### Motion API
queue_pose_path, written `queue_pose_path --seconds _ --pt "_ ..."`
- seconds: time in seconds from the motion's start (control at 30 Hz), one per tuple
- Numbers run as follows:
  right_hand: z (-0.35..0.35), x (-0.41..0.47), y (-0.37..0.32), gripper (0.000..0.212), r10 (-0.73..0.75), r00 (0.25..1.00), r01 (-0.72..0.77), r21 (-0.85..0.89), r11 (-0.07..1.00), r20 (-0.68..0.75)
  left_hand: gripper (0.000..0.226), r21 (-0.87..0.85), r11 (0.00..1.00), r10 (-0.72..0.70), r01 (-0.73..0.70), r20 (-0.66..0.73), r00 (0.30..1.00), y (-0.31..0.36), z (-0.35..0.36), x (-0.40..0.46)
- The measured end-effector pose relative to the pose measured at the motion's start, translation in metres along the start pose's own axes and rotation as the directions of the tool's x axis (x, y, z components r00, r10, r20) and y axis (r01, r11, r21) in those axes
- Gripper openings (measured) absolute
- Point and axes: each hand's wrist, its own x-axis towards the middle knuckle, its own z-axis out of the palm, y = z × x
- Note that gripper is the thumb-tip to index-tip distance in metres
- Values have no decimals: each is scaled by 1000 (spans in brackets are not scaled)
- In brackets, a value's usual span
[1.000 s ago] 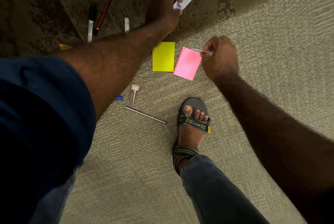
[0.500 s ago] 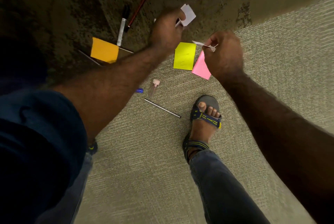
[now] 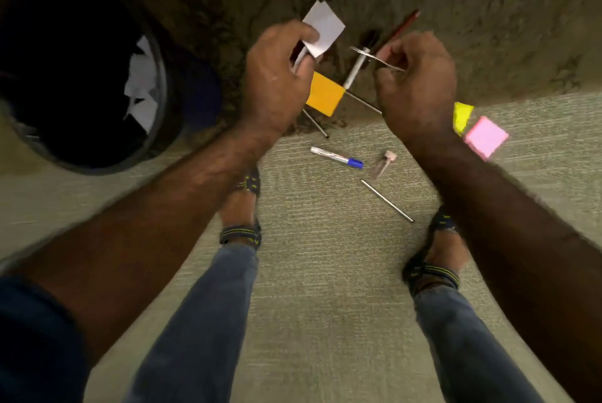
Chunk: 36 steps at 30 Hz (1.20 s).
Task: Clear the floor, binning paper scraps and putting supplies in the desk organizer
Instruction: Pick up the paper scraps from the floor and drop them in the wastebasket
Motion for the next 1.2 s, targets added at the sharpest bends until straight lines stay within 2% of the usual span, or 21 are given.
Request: queue_pose_path --seconds 0.17,0.37,0.53,0.67,0.8,0.93,1.1,1.2 --pt "40 -1 -91 17 -87 996 84 123 989 24 15 -58 988 -151 144 -155 976 -36 -82 -19" --pt "77 -6 -178 15 -226 973 208 237 949 51 18 -122 951 -308 284 -277 910 -78 -152 -34" --pt "112 -9 -235 11 -341 939 319 247 915 51 18 -168 921 -389 351 -337 857 -117 -197 -36" --pt "143 -12 -269 10 -389 916 361 219 907 103 19 -172 901 -434 399 -359 826 -147 -220 -42" --pt "171 -18 -294 11 -437 884 408 184 894 165 19 -172 878 -479 448 -361 800 -172 -232 -49" --pt "193 -20 -301 9 -468 858 425 219 878 212 26 -201 871 -491 448 -373 787 -187 -234 -54" --pt "204 -21 -292 27 -473 865 436 214 874 171 46 -219 876 -482 430 -420 768 -188 -226 -60" --pt "199 -21 -277 22 -466 874 437 198 878 139 47 -260 865 -502 430 -429 751 -179 -214 -61"
